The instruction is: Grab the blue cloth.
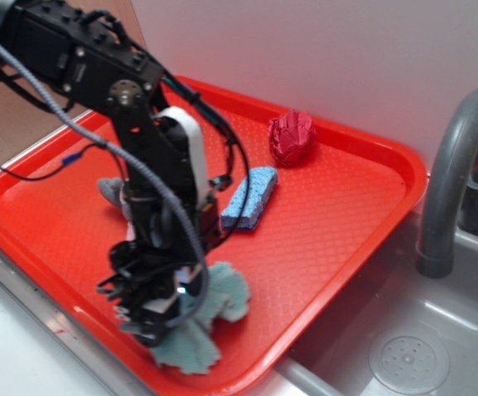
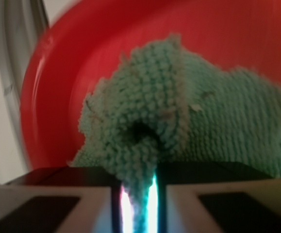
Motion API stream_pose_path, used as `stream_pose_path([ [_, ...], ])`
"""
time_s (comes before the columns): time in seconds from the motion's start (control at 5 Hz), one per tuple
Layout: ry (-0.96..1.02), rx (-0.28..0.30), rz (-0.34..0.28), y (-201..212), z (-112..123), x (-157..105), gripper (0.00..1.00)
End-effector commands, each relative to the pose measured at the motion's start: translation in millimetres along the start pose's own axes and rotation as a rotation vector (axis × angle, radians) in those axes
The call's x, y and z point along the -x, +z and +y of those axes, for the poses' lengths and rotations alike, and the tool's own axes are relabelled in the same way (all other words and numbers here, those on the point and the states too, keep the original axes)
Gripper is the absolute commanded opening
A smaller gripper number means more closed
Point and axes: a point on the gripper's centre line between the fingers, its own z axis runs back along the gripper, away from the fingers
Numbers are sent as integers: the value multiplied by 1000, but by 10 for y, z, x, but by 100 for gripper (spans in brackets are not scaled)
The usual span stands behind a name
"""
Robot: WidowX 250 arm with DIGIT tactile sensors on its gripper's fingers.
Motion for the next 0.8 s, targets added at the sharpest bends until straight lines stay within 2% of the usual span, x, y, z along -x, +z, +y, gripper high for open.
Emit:
stream_pose_path([
  [0.0, 382, -70, -220, 1301, 272, 497, 0],
  [0.2, 615, -95, -234, 1496, 350, 929, 0],
  [0.4, 868, -173, -235, 1763, 298, 1331, 0],
  [0.6, 1078, -251, -281, 2008, 313, 1710, 0],
])
